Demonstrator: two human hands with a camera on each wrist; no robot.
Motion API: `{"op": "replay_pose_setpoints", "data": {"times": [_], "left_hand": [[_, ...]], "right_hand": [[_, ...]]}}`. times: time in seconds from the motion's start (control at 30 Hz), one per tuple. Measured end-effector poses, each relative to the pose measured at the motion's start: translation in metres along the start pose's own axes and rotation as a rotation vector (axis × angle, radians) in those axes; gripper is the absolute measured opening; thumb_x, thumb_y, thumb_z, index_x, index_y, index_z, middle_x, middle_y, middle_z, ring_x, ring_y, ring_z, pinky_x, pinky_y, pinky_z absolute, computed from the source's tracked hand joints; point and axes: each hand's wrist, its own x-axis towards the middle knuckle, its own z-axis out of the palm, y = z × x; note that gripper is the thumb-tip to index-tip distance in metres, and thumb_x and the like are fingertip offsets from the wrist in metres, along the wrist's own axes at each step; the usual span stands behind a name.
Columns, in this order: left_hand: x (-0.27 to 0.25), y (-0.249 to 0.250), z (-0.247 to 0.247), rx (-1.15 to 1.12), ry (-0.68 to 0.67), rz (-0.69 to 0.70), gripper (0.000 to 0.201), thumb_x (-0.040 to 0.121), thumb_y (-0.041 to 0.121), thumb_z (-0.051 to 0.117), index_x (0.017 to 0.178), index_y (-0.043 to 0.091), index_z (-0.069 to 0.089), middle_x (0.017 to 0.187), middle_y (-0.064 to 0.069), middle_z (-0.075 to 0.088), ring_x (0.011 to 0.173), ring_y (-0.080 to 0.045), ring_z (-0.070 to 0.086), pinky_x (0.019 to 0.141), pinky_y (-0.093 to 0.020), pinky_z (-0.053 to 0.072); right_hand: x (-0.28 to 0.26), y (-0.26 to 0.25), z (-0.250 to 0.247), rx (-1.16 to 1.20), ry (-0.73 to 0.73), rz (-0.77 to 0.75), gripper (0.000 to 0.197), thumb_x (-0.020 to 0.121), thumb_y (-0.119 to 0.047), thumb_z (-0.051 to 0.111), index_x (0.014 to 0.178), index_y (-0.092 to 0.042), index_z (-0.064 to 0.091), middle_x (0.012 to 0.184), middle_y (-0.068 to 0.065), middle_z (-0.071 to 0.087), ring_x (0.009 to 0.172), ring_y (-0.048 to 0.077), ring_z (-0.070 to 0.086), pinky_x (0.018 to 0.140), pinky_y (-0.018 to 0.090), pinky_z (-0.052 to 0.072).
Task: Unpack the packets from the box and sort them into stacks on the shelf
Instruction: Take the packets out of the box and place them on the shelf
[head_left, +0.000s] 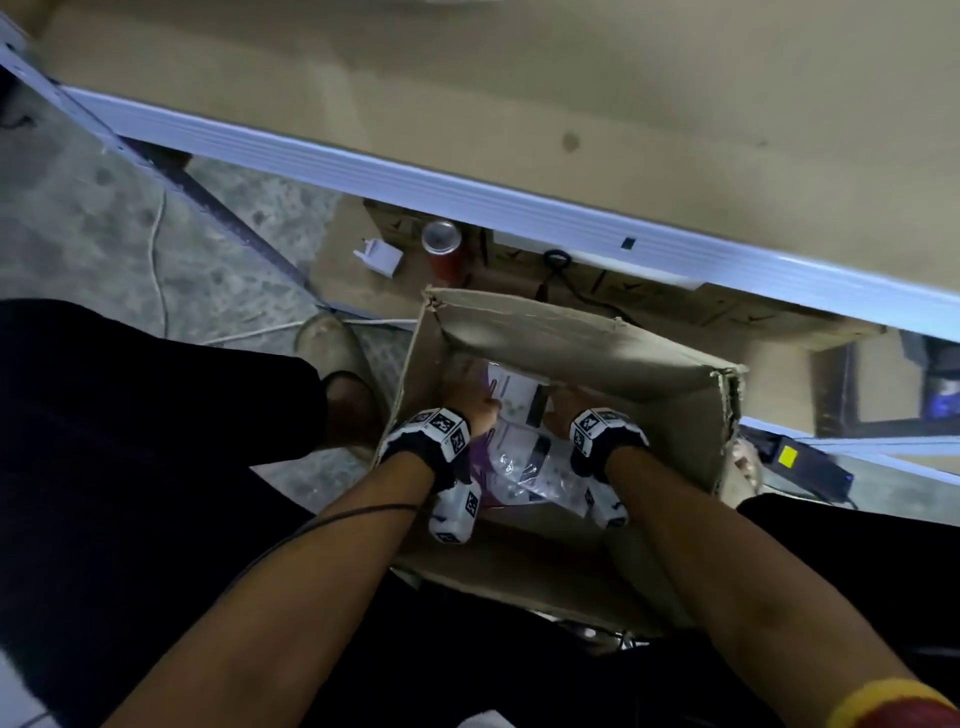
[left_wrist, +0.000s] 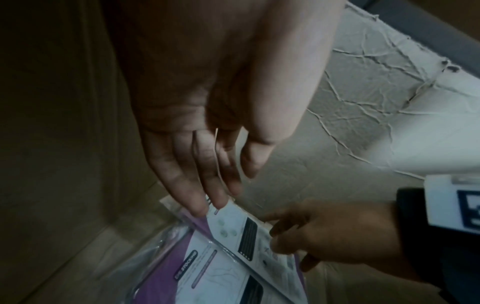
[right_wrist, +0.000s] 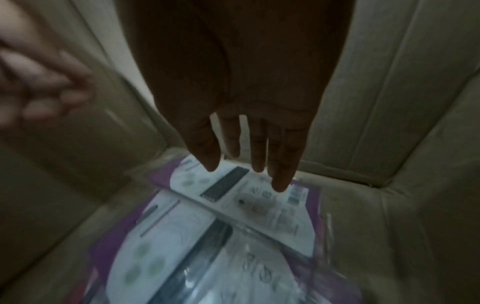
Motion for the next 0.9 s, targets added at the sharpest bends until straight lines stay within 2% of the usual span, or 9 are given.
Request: {"op": "replay_pose_setpoints", "data": {"times": [0.1, 0.17, 0.23, 0.33, 0.4, 0.47, 0.63, 0.77, 0.9], "left_hand": [[-0.001, -0.001, 0.000, 0.024, -0.071, -0.010, 0.025, 0.102, 0.016, 0.046, 0.108, -0.001, 0.064, 0.115, -0.023, 0.064, 0.110, -0.034, 0.060, 0.087, -0.031, 0.046], [0.002, -0.001, 0.003, 0.028, -0.087, -0.032, 0.029, 0.103, 0.015, 0.043, 0.078, 0.005, 0.055, 0.083, -0.015, 0.058, 0.088, -0.029, 0.057, 0.069, -0.025, 0.039], [0.004, -0.001, 0.005, 0.036, -0.081, -0.038, 0.037, 0.102, 0.014, 0.043, 0.065, 0.010, 0.045, 0.068, -0.004, 0.045, 0.076, -0.021, 0.049, 0.064, -0.024, 0.036], [0.005, -0.005, 0.009, 0.008, -0.146, -0.055, 0.026, 0.100, 0.016, 0.049, 0.080, 0.003, 0.061, 0.078, -0.010, 0.056, 0.075, -0.022, 0.055, 0.065, -0.024, 0.039], [0.004, -0.008, 0.010, 0.002, -0.192, -0.056, 0.026, 0.100, 0.018, 0.052, 0.103, -0.002, 0.068, 0.101, -0.018, 0.065, 0.097, -0.028, 0.063, 0.074, -0.026, 0.043], [0.003, -0.010, 0.010, -0.028, -0.208, -0.055, 0.027, 0.100, 0.018, 0.052, 0.110, -0.003, 0.067, 0.115, -0.021, 0.066, 0.109, -0.033, 0.063, 0.080, -0.028, 0.045], [0.001, -0.009, 0.003, -0.068, -0.171, -0.064, 0.029, 0.100, 0.017, 0.052, 0.104, -0.006, 0.067, 0.105, -0.025, 0.066, 0.105, -0.036, 0.065, 0.077, -0.032, 0.050], [-0.001, -0.007, 0.002, -0.088, -0.143, -0.060, 0.027, 0.100, 0.018, 0.050, 0.096, -0.005, 0.064, 0.095, -0.021, 0.062, 0.086, -0.030, 0.062, 0.074, -0.031, 0.049], [-0.001, -0.007, 0.003, -0.071, -0.117, -0.048, 0.033, 0.100, 0.019, 0.051, 0.111, -0.008, 0.066, 0.112, -0.024, 0.067, 0.101, -0.033, 0.066, 0.083, -0.032, 0.052]], "right_hand": [[0.007, 0.010, 0.022, -0.191, -0.117, 0.039, 0.068, 0.096, -0.027, 0.058, 0.154, -0.018, 0.025, 0.157, 0.016, 0.026, 0.145, 0.034, 0.027, 0.117, 0.043, 0.027], [0.008, 0.015, 0.035, -0.230, -0.149, 0.049, 0.064, 0.096, -0.030, 0.056, 0.153, -0.019, 0.029, 0.161, 0.014, 0.018, 0.149, 0.032, 0.019, 0.120, 0.045, 0.020], [0.010, 0.016, 0.042, -0.220, -0.130, 0.050, 0.058, 0.097, -0.031, 0.053, 0.151, -0.017, 0.036, 0.161, 0.013, 0.017, 0.149, 0.031, 0.016, 0.121, 0.043, 0.017], [0.012, 0.012, 0.050, -0.185, -0.068, 0.039, 0.055, 0.094, -0.023, 0.058, 0.145, -0.009, 0.043, 0.156, 0.016, 0.026, 0.147, 0.032, 0.020, 0.119, 0.042, 0.022], [0.014, 0.009, 0.049, -0.147, -0.015, 0.048, 0.051, 0.093, -0.019, 0.059, 0.141, -0.009, 0.047, 0.152, 0.018, 0.030, 0.144, 0.034, 0.025, 0.116, 0.042, 0.030], [0.018, 0.009, 0.044, -0.098, 0.065, 0.080, 0.043, 0.092, -0.015, 0.057, 0.135, -0.010, 0.053, 0.146, 0.019, 0.036, 0.138, 0.036, 0.035, 0.110, 0.043, 0.038], [0.028, 0.020, 0.032, -0.001, 0.068, 0.167, 0.062, 0.094, -0.016, 0.059, 0.150, -0.012, 0.032, 0.152, 0.020, 0.034, 0.138, 0.038, 0.037, 0.111, 0.049, 0.036], [0.028, 0.028, 0.029, -0.147, 0.035, 0.167, 0.064, 0.089, -0.023, 0.066, 0.145, -0.012, 0.037, 0.148, 0.017, 0.041, 0.135, 0.036, 0.040, 0.109, 0.047, 0.038], [0.021, 0.029, 0.029, -0.165, 0.010, 0.164, 0.059, 0.090, -0.025, 0.065, 0.142, -0.012, 0.041, 0.146, 0.017, 0.043, 0.134, 0.037, 0.039, 0.110, 0.045, 0.036]]}}
